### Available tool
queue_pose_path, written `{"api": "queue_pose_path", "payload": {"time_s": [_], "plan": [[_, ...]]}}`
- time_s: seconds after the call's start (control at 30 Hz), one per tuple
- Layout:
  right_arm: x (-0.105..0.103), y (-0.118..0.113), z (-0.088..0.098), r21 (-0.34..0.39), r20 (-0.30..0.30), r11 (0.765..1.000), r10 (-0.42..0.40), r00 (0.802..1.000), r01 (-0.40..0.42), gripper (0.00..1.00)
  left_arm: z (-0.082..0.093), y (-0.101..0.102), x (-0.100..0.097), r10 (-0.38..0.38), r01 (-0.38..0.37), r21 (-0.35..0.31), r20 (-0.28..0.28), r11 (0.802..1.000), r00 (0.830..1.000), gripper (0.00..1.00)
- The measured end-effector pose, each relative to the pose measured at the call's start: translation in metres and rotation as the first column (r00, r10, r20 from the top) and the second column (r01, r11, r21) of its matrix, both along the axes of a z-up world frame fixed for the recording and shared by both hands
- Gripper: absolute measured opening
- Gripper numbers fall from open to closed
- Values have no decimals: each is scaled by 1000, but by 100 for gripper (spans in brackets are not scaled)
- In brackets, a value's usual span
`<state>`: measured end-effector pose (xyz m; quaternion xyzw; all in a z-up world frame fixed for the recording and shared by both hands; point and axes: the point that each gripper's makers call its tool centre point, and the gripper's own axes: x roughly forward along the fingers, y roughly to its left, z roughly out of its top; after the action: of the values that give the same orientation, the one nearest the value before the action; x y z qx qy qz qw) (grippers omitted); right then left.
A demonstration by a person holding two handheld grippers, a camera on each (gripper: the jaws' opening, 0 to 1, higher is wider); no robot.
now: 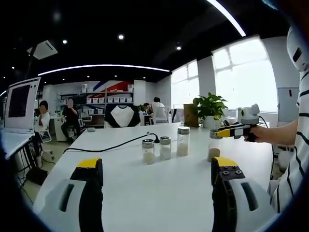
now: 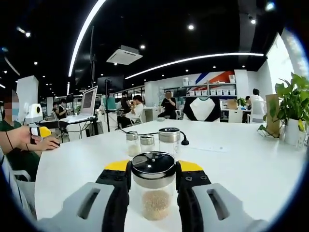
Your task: Rotate the seasoning bottle until the label or dispensing opening points toward the visible target arrow and the bottle remains upright within the marked orientation range
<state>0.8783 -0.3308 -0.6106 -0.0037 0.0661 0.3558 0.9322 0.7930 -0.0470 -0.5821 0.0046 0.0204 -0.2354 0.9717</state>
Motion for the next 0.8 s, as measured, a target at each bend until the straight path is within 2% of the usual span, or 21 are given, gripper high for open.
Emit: {"api": "queue_pose_path", "payload": {"time_s": [0.47,0.8], "plan": [[-3,2,0,5,-8,995,100,995,-100,35,-2,3,-2,4,-4,-1,-2,1000,1000,98],[-4,2,-1,25,-12,981,193,981,-193,35,-9,0,-3,-2,2,1,-15,1000,1000,98]]}}
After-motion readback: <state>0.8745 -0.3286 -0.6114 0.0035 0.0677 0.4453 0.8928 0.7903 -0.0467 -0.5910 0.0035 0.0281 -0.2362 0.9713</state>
